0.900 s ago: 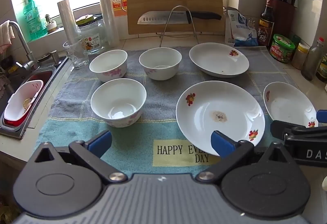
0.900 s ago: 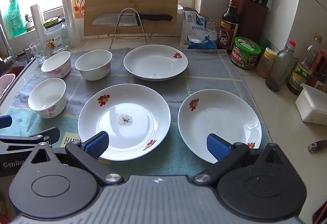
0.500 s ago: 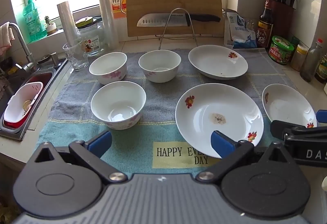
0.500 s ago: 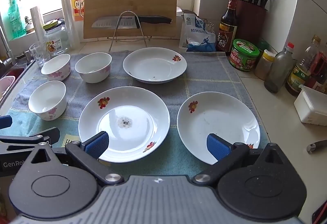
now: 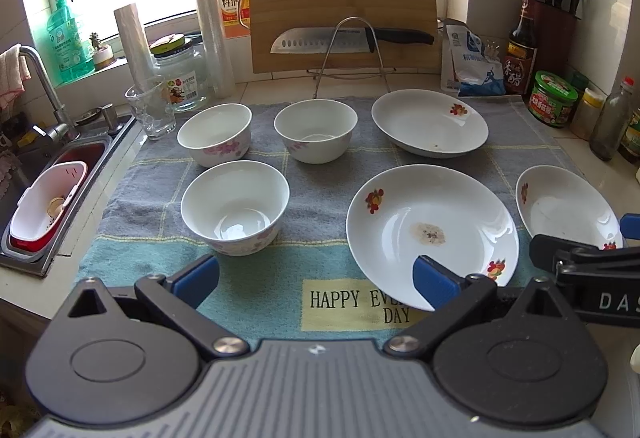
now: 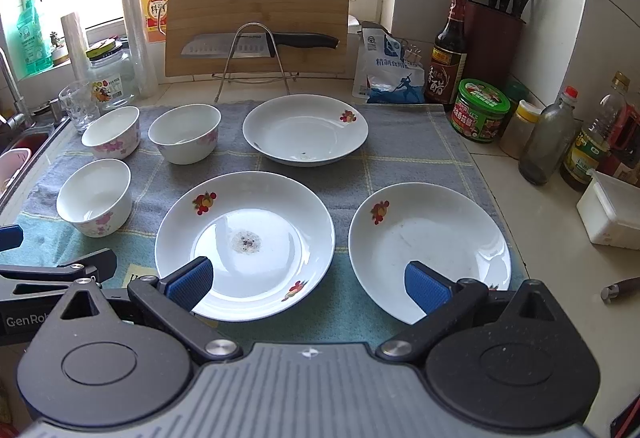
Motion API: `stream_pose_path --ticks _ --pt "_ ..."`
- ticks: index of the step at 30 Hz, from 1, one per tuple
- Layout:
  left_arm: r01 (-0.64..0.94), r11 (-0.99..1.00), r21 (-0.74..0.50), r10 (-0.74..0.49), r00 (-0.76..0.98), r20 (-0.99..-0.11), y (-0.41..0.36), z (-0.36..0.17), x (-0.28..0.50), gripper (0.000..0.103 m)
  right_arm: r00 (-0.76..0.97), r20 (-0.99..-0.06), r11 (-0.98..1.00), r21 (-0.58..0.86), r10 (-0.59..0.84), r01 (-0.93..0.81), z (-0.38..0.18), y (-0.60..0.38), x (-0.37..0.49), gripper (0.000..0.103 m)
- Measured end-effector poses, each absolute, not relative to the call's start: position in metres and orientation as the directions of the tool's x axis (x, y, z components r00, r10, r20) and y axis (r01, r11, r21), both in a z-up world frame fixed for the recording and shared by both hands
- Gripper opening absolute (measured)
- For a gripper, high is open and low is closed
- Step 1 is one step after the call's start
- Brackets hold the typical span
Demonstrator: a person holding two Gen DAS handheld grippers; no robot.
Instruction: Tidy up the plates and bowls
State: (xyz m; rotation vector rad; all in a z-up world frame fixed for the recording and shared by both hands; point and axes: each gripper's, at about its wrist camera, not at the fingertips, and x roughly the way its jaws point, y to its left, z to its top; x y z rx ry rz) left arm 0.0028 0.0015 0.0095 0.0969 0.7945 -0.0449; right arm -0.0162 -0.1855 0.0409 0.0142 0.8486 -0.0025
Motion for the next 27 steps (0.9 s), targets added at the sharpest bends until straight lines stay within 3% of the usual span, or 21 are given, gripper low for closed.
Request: stream_pose_path --ticks 27 --pt "0.073 0.994 0.078 0.003 0.706 -0.709 0.0023 0.0074 0.0023 0.102 0.664 -0.748 1.000 0.009 0.001 0.009 0.0403 -0.1845 -0.0161 0.103"
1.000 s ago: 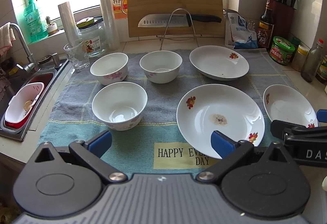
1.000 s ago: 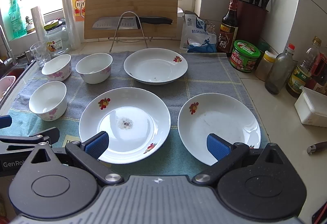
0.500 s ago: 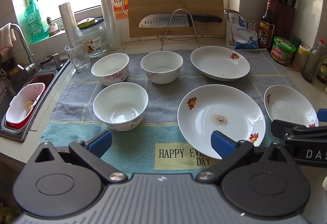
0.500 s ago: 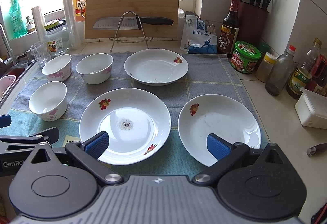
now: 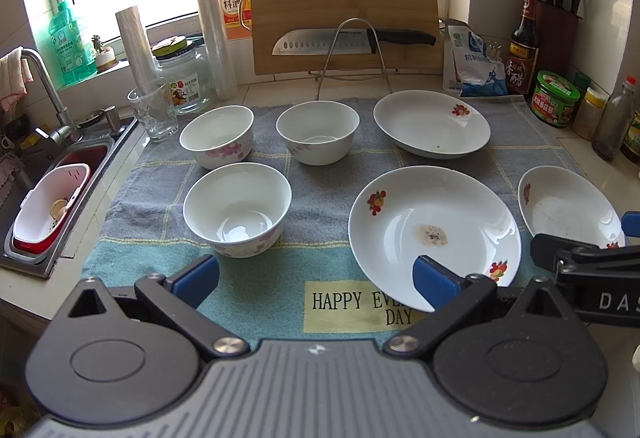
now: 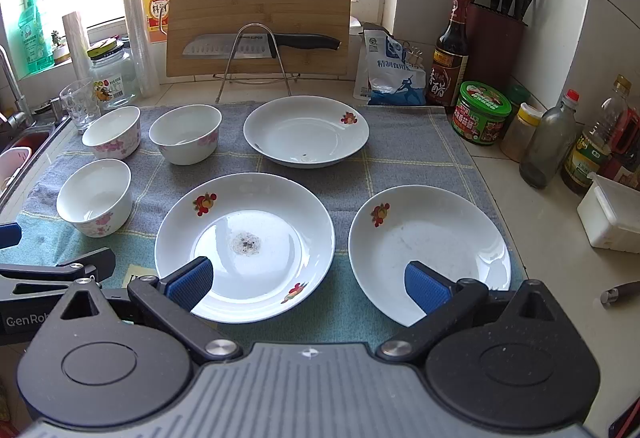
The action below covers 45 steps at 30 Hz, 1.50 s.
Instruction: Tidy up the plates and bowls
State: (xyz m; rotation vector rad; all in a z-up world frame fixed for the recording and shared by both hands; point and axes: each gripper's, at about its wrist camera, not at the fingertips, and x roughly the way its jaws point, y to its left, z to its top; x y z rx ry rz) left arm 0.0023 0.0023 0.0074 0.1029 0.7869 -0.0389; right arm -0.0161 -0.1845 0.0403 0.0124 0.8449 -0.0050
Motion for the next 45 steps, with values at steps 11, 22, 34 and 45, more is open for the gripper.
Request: stream_pose_path --ticks 11,22,34,45 --pt "0.072 0.994 0.079 0.005 0.707 -0.707 0.002 0.007 0.002 0.102 0.664 -0.747 1.000 0.009 0.001 0.009 0.041 -0.184 -0.016 0.103" --pt "0.072 0.994 0.080 0.005 0.707 -0.707 0.002 0.008 0.003 0.102 0.665 -0.746 1.000 0.006 -0.001 0.009 0.042 -0.184 -0.015 0.103" --pt "0.077 0.994 0.079 0.001 0.707 -0.707 0.004 0.008 0.008 0.102 0.667 -0.745 1.000 -0.007 -0.011 0.009 0.044 -0.182 -0.013 0.103" --pt "0.120 0.993 0.021 -0.074 0.726 -0.683 0.013 0.008 0.011 0.102 0.704 -0.710 1.000 -0.022 -0.024 0.012 0.048 -0.177 -0.013 0.103"
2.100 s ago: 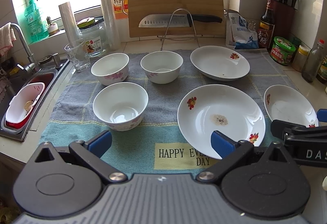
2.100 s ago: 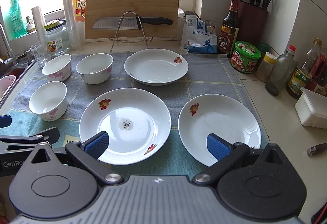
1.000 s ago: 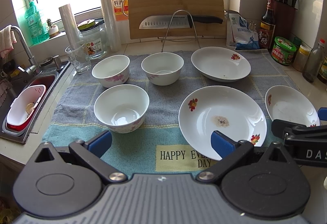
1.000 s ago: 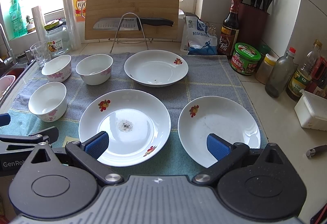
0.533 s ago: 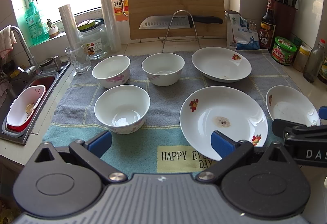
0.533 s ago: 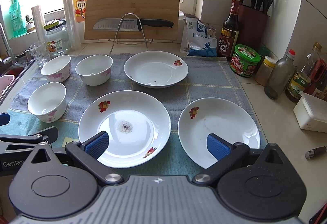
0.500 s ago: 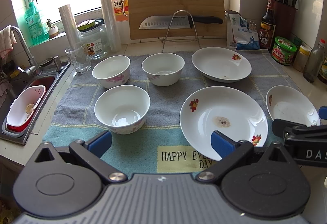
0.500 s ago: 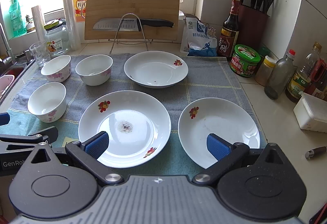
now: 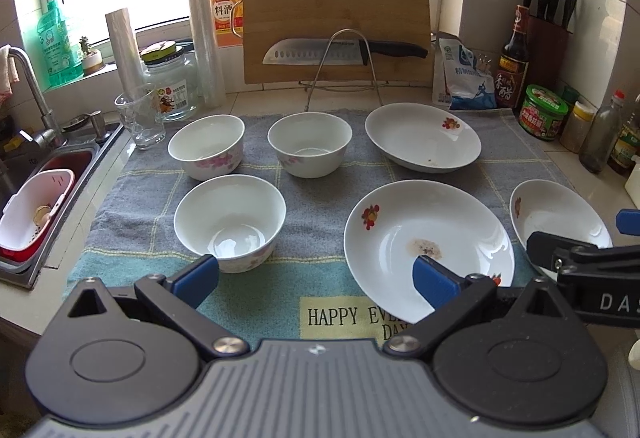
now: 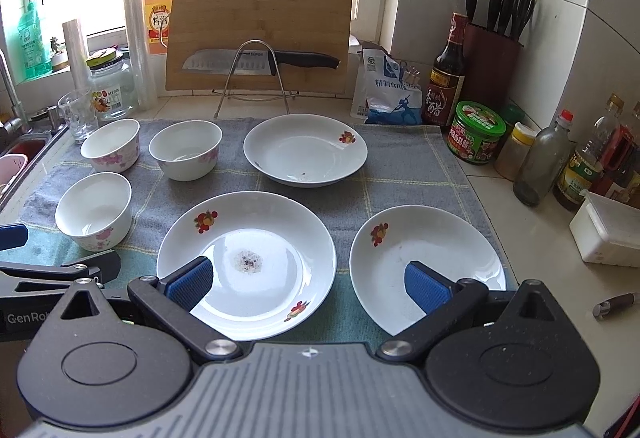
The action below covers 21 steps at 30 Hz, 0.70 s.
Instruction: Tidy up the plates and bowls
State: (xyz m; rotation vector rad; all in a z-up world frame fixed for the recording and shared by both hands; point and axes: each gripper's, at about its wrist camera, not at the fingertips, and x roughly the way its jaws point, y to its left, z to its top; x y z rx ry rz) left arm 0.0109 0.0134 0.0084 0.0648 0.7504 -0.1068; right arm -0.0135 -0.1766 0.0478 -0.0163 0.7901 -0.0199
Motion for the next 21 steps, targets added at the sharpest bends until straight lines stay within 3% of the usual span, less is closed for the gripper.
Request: stream_pose_path --ticks 13,21 --pt "0.259 0.965 -0.041 -0.223 0.731 -0.645 0.028 0.003 0.034 0.102 0.777 -0.623 0.995 -0.081 -0.094 0.056 0.051 -0.191 -0.031 0.103" --pt "0.371 0.929 -0.004 -0.293 0.726 -0.622 0.013 0.003 0.060 0.102 0.729 -0.663 0.985 -0.119 -0.173 0.126 0.022 -0.229 -0.048 0.103"
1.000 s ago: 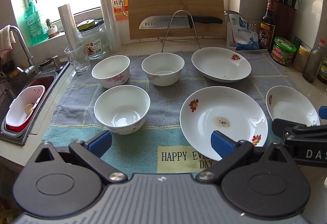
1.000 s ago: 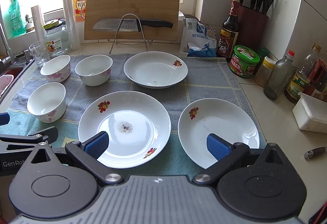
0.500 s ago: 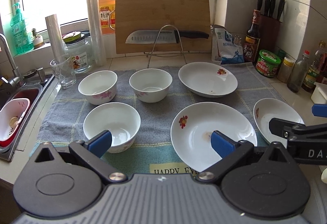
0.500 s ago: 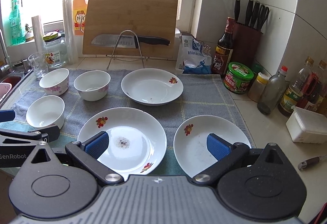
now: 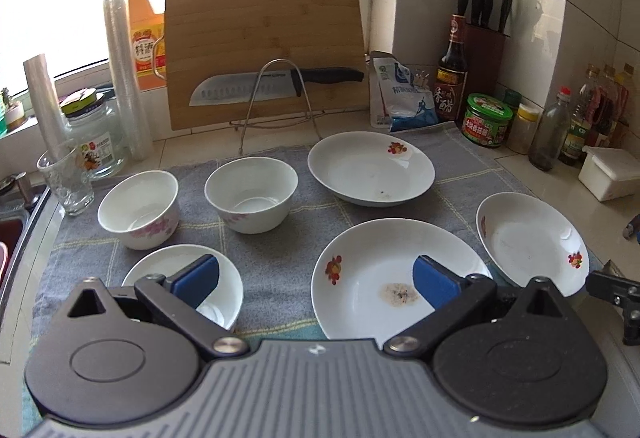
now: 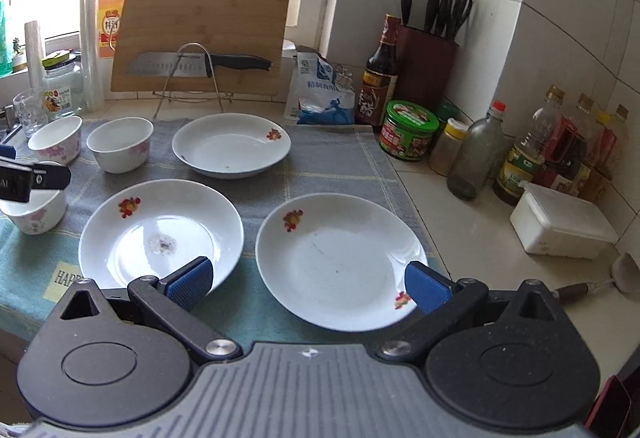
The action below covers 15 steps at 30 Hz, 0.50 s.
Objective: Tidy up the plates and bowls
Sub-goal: 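Move the left gripper to the stained white plate and grasp its rim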
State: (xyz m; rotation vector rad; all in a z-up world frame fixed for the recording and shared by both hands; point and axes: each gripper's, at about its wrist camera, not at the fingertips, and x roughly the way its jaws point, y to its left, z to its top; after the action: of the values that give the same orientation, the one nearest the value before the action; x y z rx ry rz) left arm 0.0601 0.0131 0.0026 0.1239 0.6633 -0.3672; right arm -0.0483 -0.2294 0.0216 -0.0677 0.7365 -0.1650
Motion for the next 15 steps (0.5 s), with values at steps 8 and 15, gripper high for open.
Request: stream_pose_path --ticks 8,15 --pt "0.509 0.861 0.016 -0.377 0.658 -0.652 -0.038 -0.001 0.085 0.102 0.678 -0.718 0.987 -0.103 -0.157 0.120 -0.028 -0.269 -0.048 0.103" --pt "0.642 0.766 0.033 -0.462 0.585 -0.666 -0.094 -0.001 0.097 0.102 0.662 -0.743 0.995 -0.071 -0.097 0.067 -0.061 -0.297 -0.031 0.103"
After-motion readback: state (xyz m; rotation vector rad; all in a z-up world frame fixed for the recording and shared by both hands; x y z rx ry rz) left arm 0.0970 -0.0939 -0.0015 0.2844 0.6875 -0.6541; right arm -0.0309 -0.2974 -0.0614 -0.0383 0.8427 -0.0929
